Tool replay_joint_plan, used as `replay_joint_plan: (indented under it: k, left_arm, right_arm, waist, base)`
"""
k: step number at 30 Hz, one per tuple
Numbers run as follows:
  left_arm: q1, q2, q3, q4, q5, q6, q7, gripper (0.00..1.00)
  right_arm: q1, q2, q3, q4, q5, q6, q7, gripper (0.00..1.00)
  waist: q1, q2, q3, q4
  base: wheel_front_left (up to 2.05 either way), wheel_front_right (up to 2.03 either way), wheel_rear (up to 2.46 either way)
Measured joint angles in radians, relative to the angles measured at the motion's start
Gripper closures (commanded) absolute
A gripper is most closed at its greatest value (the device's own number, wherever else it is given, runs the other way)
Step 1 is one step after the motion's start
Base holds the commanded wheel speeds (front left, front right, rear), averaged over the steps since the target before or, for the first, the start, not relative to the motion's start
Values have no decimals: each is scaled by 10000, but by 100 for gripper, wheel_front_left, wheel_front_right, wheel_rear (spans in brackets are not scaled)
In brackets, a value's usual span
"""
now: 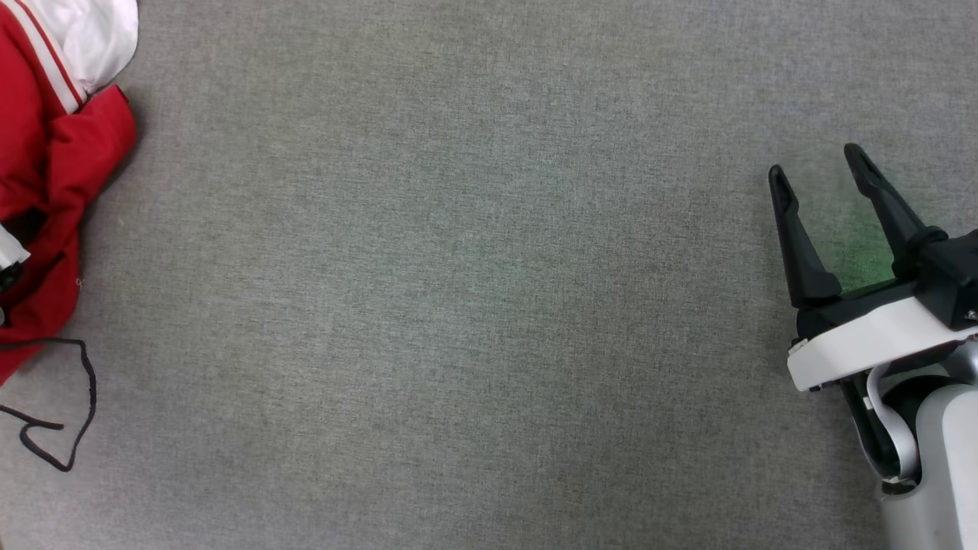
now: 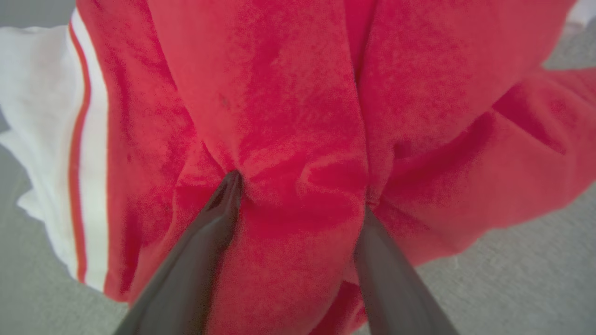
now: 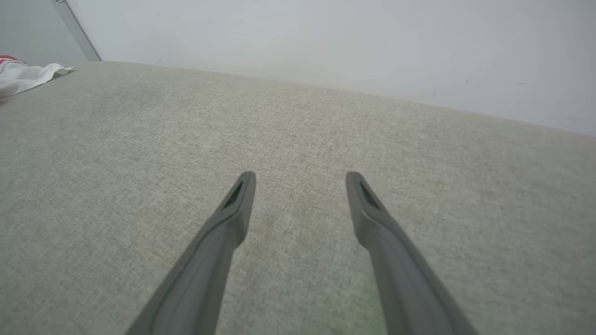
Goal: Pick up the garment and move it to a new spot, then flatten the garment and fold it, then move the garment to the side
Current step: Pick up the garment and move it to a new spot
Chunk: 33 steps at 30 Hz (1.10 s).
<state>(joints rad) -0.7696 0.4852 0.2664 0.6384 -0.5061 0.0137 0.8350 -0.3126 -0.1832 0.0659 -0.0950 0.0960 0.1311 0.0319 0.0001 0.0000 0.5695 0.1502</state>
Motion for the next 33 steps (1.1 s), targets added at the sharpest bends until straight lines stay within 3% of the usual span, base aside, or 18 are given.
replay_joint_plan:
  k: [1,6,10,17,25,30,33]
  left_arm:
    - [85,-59,61,-115,-90,58,27,100]
    - [432,-234,84,-667,-173,188,134,100]
    - [600,-286,12,-1087,10,203,-481,100]
    - [332,94,-270,-1693,721,84,-2155,100]
    - [-709,349,-884,-1659,1607,-339,-4989,100]
    - [-1167,205,-1333,-1244,1737,-780,-6100,100]
    - [-1336,-176,-1697,-1135,1820,-872,-6633,100]
  right_arm:
    - [-19,-2,-10,-21,-17,-2,6,0]
    - [-12,52,-31,-65,-77,-2,40,0]
    - [69,132,-105,-13,-90,0,23,0]
    - [534,499,-301,278,-104,0,-188,0]
    - [1138,986,-560,541,-90,0,-384,0]
    - [1523,1200,-706,709,-38,0,-466,0]
    - [1734,1244,-794,800,2,0,-493,0]
  waist:
    - [0,0,-3,8]
    - [0,0,-195,57]
    - [0,0,-523,86]
    - [0,0,-1541,166]
    - [-2,0,-3001,200]
    - [-3,0,-3816,12]
    - [-3,0,-4211,-231]
  base:
    - [0,0,0]
    - [0,0,0]
    - [0,0,0]
    - [0,0,0]
    - [0,0,0]
    - [0,0,0]
    - [0,0,0]
